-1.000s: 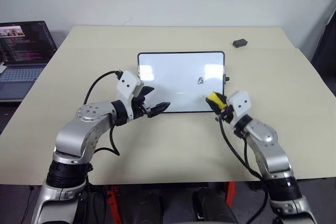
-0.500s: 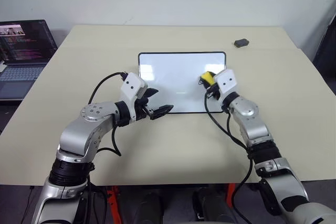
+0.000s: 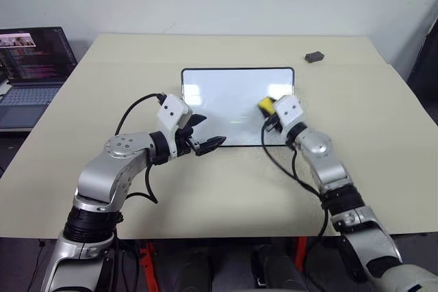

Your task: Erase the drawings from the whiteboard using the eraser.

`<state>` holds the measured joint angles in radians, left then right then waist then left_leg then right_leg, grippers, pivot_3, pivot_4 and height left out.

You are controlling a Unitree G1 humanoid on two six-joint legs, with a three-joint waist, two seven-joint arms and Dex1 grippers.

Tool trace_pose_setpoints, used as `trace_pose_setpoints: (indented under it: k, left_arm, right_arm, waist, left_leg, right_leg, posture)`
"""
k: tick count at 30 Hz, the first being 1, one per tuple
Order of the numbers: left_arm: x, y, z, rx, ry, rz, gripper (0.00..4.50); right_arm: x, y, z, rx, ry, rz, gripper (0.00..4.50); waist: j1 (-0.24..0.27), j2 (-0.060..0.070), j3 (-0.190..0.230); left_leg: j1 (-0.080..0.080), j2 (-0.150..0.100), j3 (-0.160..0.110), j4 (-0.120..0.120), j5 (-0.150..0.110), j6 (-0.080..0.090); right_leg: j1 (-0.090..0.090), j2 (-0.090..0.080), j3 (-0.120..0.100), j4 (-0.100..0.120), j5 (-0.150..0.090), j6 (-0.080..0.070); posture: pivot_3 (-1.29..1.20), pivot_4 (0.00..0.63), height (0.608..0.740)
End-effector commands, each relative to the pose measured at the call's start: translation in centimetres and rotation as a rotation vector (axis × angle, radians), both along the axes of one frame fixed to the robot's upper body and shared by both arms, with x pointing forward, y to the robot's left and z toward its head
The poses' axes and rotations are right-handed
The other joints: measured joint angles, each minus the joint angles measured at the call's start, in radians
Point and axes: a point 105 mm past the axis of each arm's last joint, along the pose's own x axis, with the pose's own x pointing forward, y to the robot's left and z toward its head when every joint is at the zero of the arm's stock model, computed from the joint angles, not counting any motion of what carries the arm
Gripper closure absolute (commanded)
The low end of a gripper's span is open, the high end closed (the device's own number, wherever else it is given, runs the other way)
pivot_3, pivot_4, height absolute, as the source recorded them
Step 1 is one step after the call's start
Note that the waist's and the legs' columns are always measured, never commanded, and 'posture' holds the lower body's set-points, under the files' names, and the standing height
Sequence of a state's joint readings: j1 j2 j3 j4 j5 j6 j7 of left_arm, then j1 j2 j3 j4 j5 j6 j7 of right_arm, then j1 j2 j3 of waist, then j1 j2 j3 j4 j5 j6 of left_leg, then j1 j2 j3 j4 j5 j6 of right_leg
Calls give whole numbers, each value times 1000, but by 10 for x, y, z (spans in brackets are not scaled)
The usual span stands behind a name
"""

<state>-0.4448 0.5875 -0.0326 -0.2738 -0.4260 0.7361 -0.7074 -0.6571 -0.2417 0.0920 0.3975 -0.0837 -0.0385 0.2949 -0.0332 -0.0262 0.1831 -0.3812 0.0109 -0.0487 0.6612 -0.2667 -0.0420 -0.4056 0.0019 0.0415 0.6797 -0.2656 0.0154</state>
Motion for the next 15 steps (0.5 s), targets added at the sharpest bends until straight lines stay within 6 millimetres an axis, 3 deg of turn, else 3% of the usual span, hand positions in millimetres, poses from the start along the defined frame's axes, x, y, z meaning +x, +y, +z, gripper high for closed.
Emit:
trace_pose_setpoints:
  k: [1,4,7,11,13,15]
  left_arm:
    - [-1,-1,12,-3,-49,-8,0]
    - [-2,-1,12,-4,-49,-7,0]
    - [-2,-1,12,-3,-50,-6,0]
    - [-1,-2,12,-4,-50,-7,0]
    - [-1,-2,12,-5,-50,-7,0]
    - [-1,-2,12,-6,-49,-8,0]
  right_arm:
    - [3,-13,-9,5,45,-51,3377]
    - [-1,-8,-22,-12,98,-14,3377]
    - [-18,7,-53,-91,226,98,3377]
    - [-35,14,-80,-159,351,176,3377]
    - [-38,15,-82,-175,365,184,3377]
    - [-32,12,-70,-167,310,147,3377]
  waist:
    - [0,0,0]
    - [0,0,0]
    - [0,0,0]
    - [-9,-1,-1]
    - [-12,-1,-1]
    - [-15,-1,-1]
  left_leg:
    - [0,0,0,0,0,0]
    - [0,0,0,-1,0,0]
    - [1,0,0,0,0,0]
    - [2,0,1,0,0,0]
    - [4,1,1,0,0,1]
    - [5,1,1,0,1,1]
  right_leg:
    - [0,0,0,0,0,0]
    - [0,0,0,-1,0,0]
    - [1,-1,0,0,0,0]
    - [1,0,1,0,0,0]
    - [3,1,1,1,-2,4]
    - [3,1,1,1,-2,4]
  posture:
    - [0,150,740]
    - [0,150,740]
    - [0,150,740]
    - [0,150,740]
    - [0,150,740]
    - [0,150,740]
